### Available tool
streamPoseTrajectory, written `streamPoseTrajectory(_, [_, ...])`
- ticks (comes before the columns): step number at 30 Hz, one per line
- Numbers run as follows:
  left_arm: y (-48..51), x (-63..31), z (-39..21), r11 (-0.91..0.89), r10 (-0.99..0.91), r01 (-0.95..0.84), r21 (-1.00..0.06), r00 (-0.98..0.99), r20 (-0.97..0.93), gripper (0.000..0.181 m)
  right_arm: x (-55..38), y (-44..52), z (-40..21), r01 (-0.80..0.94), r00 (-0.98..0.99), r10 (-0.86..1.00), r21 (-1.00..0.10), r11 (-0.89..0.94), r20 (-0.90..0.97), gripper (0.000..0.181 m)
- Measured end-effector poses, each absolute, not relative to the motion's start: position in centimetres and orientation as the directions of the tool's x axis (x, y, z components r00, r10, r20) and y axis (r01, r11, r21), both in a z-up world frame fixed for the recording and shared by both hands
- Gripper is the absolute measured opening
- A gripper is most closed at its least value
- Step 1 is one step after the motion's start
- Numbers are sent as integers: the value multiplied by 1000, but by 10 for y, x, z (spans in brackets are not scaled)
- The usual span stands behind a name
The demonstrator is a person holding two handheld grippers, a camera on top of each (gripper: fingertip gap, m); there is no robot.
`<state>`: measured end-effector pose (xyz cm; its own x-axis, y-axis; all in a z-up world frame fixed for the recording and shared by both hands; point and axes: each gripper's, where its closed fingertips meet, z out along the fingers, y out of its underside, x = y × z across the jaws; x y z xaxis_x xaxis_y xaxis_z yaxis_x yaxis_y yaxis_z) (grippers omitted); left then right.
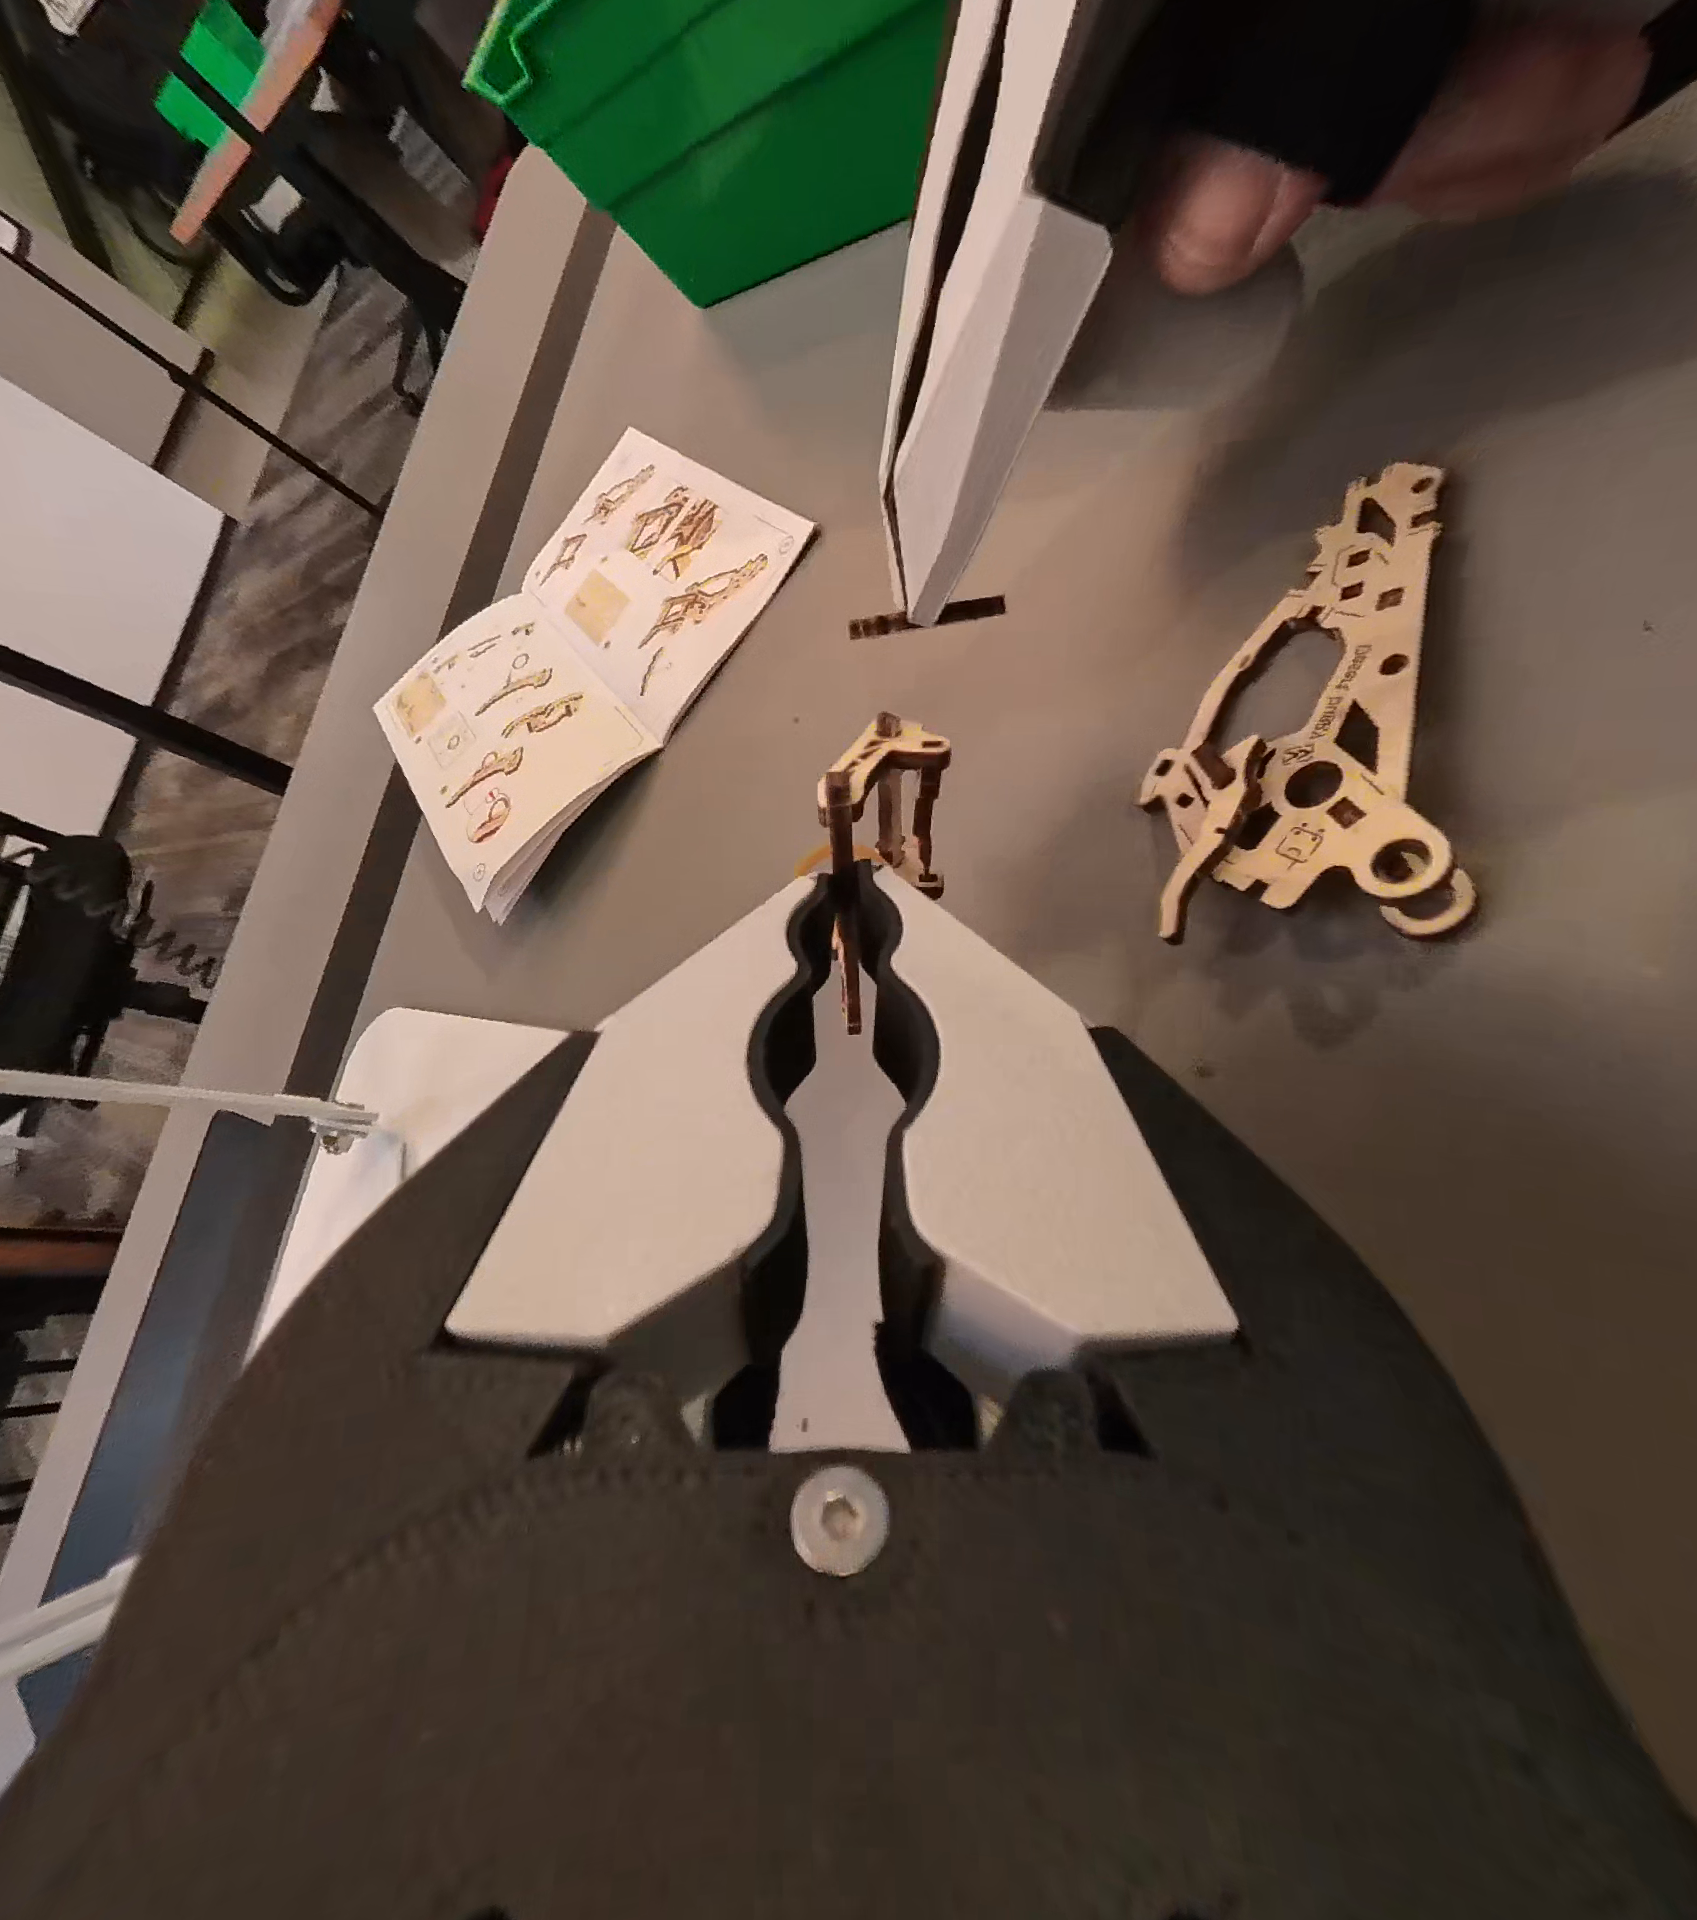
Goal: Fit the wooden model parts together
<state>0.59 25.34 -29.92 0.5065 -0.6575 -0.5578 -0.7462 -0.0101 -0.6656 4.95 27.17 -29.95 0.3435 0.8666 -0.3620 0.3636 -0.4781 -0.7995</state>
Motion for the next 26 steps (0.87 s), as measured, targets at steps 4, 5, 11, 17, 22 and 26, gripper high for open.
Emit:
streamPoseTrajectory(4, [257, 5, -294, 51, -625, -752, -657, 489, -609, 1, 47, 280, -302, 343, 348, 862, -806, -483, -368, 2])
streamPoseTrajectory(5, [257, 6, -292, 64, -620, -749, -659, 487, -615, 1, 46, 282, -303, 342, 351, 860, -804, -486, -371, 2])
streamPoseTrajectory(11, [264, 7, -292, 90, -603, -763, -640, 470, -645, 1, 40, 293, -306, 320, 344, 856, -808, -494, -387, 2])
streamPoseTrajectory(17, [267, 9, -298, 100, -609, -773, -627, 451, -652, 1, 44, 299, -299, 257, 324, 832, -805, -535, -450, 2])
streamPoseTrajectory(22, [269, 9, -291, 122, -583, -764, -633, 461, -669, 1, 46, 301, -298, 229, 308, 809, -786, -575, -502, 2])
streamPoseTrajectory(26, [268, 10, -296, 122, -594, -774, -621, 445, -671, 2, 47, 300, -300, 237, 307, 803, -776, -584, -511, 2])
